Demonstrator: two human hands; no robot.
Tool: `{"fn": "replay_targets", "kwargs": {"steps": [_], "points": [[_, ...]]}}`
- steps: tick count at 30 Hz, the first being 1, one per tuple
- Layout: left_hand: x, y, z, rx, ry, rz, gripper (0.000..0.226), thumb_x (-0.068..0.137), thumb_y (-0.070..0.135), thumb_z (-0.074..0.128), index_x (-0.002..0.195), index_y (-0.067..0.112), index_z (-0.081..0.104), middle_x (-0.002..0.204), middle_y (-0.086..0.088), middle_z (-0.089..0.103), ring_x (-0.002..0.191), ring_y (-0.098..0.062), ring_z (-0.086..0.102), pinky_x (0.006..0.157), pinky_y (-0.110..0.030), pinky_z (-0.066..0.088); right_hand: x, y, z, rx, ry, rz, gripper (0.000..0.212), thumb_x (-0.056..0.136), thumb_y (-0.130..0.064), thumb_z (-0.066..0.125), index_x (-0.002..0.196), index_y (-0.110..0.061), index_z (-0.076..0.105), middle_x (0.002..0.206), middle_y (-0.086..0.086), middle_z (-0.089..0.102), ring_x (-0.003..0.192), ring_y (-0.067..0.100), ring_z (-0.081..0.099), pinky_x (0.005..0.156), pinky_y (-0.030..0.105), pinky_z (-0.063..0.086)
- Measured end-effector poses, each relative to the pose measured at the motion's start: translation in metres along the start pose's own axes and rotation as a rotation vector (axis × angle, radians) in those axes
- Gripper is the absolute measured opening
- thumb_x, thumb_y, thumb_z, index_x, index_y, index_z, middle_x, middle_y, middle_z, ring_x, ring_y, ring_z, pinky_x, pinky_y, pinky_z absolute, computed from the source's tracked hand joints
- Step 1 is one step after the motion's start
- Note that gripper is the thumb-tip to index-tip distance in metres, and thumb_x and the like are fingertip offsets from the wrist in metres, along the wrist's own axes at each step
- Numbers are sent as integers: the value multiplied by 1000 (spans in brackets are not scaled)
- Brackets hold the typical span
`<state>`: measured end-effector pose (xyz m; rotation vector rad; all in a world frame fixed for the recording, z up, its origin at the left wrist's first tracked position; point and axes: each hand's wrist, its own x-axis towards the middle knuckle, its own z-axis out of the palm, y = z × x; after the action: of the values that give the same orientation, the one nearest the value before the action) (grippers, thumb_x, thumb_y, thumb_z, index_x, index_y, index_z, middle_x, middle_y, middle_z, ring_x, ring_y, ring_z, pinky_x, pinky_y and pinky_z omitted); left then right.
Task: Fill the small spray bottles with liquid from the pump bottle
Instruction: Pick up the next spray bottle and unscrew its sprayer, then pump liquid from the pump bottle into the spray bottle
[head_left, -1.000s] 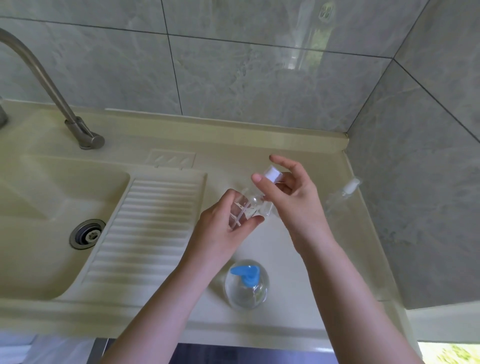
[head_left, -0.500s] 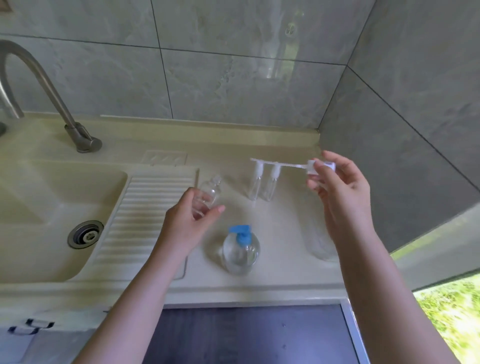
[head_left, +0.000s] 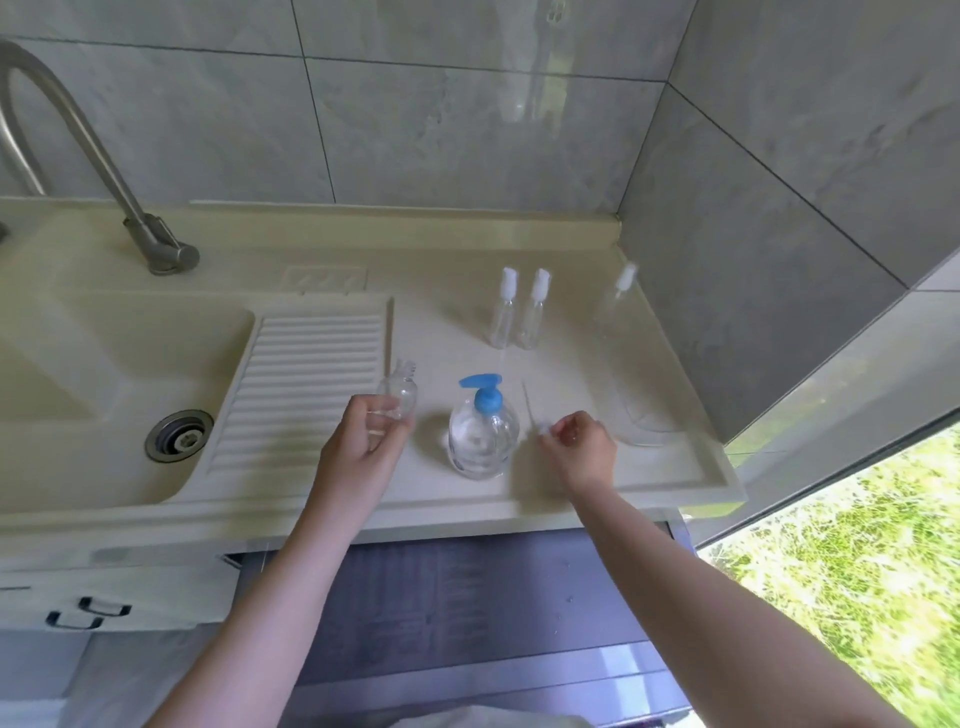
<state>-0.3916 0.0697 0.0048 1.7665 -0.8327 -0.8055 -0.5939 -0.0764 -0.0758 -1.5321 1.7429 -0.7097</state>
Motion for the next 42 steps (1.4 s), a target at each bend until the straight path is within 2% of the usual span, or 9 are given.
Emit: {"fn": "replay_targets", "kwargs": {"steps": [3,7,11,15,18,22,30,36,42], "points": [[-2,-8,1,48,-26,22,23,87,32,71,106,29,58,96,9,66,82,-4,62,76,-35,51,2,-3,3,-62,-9,-43,9,83,-17,67,83,-15,58,100,8,56,75,17,50,76,24,40],[-1,-17,4,122,-62,76,26,85,25,75,105,26,59,100,12,67,89,0,63,75,-19,47,3,-14,0,-115,16,-47,16,88,-32,64,89,-16,62,105,1,54,91,21,57,75,28,41],[5,-22,6,195,-32,142,30,83,19,77,107,22,59,109,8,65,96,0,61,78,-4,39,-6,-57,-12,158,22,-175,21,97,-31,56,84,-17,65,84,-2,67,80,16,61,68,29,40],[13,-23,10,285,-3,183,35,83,22,77,113,20,59,111,3,65,105,-11,61,89,-25,45,-12,-110,-18,320,-185,-214,21,97,-28,55,84,-20,69,78,-12,69,80,7,64,77,27,51],[17,-18,11,336,9,227,37,82,25,77,114,20,59,110,5,64,108,-16,60,94,-40,49,-6,-129,-13,299,-319,-215,21,97,-23,56,88,-12,71,78,-7,69,77,8,63,72,24,49],[18,-8,10,373,11,291,35,81,27,76,112,25,59,108,8,62,107,-16,59,95,-44,48,4,-132,-3,182,-445,-186,19,95,-25,61,82,-16,71,87,2,74,82,14,67,65,22,46],[28,11,-1,430,-6,392,49,70,24,88,114,26,68,104,7,56,89,-11,60,91,-28,49,12,-126,-1,63,-453,-206,19,92,-28,61,85,-16,74,88,0,75,92,20,70,78,33,56],[39,24,-13,600,-58,492,46,71,41,85,111,32,64,103,17,69,102,-9,60,96,-34,46,8,-128,-5,-73,-424,-292,24,96,-32,56,96,-16,74,95,0,74,91,19,67,77,28,50],[42,31,-16,686,-26,579,42,70,37,86,108,26,72,103,7,60,100,-16,59,93,-37,48,2,-131,-8,-527,-99,-551,32,96,-46,46,100,-25,70,103,-1,68,98,27,61,88,36,45]]}}
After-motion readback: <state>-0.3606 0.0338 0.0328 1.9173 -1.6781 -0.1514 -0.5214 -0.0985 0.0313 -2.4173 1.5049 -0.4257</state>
